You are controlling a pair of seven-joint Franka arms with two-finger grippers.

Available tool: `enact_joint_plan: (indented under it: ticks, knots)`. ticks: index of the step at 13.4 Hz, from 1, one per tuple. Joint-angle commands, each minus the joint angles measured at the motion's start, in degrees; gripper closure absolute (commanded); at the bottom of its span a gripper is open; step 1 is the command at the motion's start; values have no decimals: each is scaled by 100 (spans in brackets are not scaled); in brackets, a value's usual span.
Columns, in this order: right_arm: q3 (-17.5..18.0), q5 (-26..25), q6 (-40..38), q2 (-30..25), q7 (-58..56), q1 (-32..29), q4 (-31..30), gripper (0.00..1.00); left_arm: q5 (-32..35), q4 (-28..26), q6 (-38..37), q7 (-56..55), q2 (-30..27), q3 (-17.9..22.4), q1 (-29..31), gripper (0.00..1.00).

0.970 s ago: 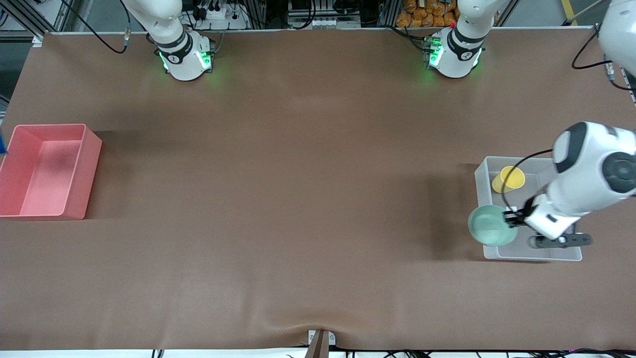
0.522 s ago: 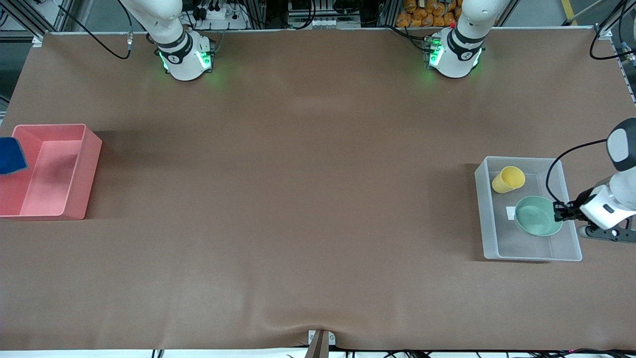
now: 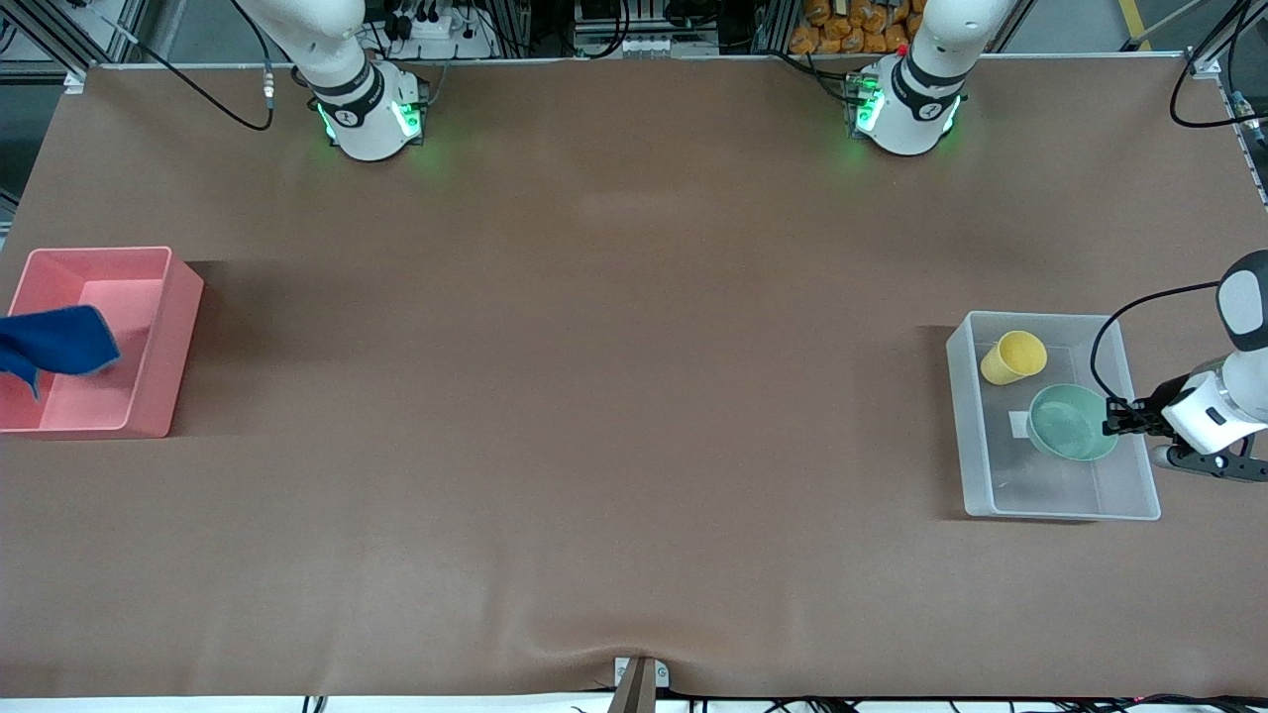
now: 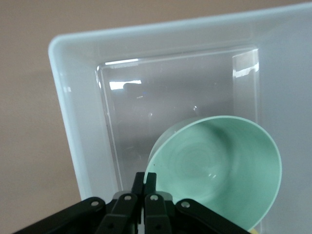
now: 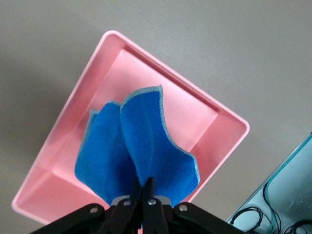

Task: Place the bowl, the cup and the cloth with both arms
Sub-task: 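Lower the bowl into the clear bin while the right gripper drops the cloth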

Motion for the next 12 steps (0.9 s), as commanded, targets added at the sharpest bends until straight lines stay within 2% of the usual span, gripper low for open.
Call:
enact_joint_plan:
  ticks: [1,5,7,8,9,10,12]
  knots:
    - [-29,99,406,465,-60,-25,65,100,91,117,-8,227,196,62,-32,100]
    - [-29,310,670,817,-69,-26,65,100,99,126,176,227,407,159,-163,100]
    - [-29,353,828,975,-60,-34,65,100,99,126,386,227,425,413,-373,100]
    - [-29,362,838,1054,-60,-43,65,100,99,126,439,227,425,492,-418,87]
    - [-29,380,855,1125,-25,-43,65,100,91,126,440,210,416,502,-427,51]
    - [-29,458,864,1186,-16,-43,65,100,73,135,440,192,355,493,-427,1]
    - [-29,512,960,1248,2,-17,65,100,-241,126,361,35,119,319,-383,0]
